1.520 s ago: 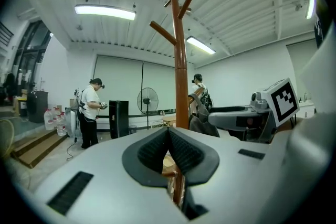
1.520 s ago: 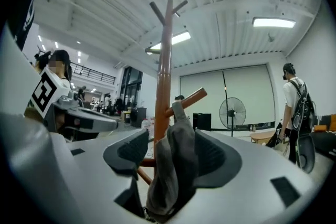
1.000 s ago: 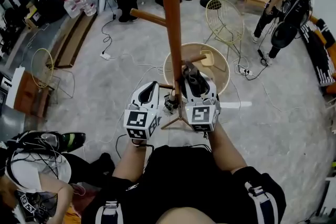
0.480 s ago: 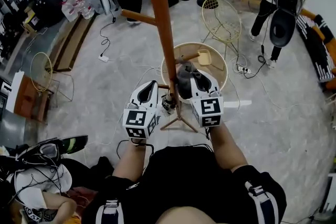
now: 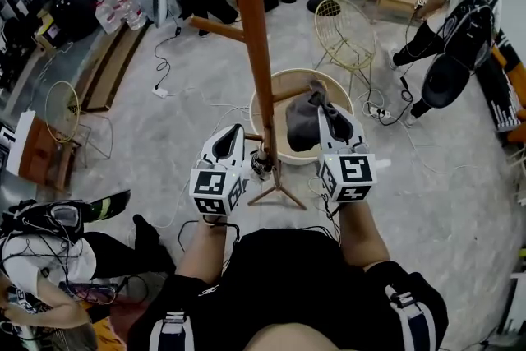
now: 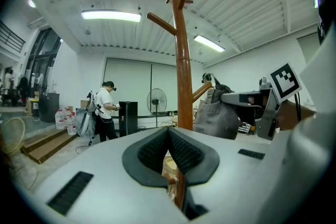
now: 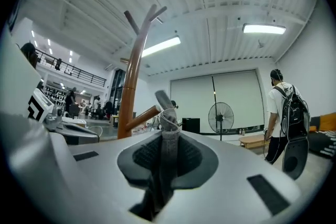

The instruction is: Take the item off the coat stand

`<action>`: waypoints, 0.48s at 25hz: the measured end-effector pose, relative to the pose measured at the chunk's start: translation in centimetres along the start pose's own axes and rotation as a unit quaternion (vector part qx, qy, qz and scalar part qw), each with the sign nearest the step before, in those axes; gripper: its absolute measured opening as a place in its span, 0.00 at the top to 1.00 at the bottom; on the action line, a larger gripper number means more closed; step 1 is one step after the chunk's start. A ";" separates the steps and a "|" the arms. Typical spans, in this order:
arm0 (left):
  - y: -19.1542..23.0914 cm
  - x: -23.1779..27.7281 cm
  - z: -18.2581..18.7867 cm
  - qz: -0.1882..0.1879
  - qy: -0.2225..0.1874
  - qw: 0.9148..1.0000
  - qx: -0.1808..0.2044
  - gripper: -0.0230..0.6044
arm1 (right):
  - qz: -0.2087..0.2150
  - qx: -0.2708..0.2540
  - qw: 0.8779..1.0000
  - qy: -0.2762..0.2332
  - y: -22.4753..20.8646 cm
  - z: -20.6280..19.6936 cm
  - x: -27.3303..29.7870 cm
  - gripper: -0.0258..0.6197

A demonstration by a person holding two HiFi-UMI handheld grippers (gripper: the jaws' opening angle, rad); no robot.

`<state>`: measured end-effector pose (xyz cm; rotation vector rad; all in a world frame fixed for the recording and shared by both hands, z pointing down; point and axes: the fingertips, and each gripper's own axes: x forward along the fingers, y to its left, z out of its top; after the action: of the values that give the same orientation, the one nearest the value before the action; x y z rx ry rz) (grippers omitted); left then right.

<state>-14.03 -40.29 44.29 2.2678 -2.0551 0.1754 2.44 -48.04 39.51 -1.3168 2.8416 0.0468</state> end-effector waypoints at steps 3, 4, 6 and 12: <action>0.1 -0.2 -0.5 0.001 -0.002 1.000 0.002 0.94 | -0.016 0.001 1.000 -0.015 -1.0 0.5 -1.3 0.88; 0.3 -0.3 -0.5 0.001 -0.003 1.000 0.002 0.94 | -0.023 0.002 1.000 -0.020 -1.3 0.7 -1.7 0.88; 0.7 -0.3 0.0 0.001 -0.002 1.000 0.002 0.94 | -0.037 0.005 0.999 -0.026 -2.2 1.5 -2.2 0.88; 1.0 0.5 1.4 0.001 0.000 1.000 0.001 0.94 | -0.079 0.020 0.997 -0.005 -5.4 0.6 -2.5 0.88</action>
<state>-14.97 -41.10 42.95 2.2668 -2.0573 0.1774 8.23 -49.60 38.79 -1.5217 2.7060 -0.0036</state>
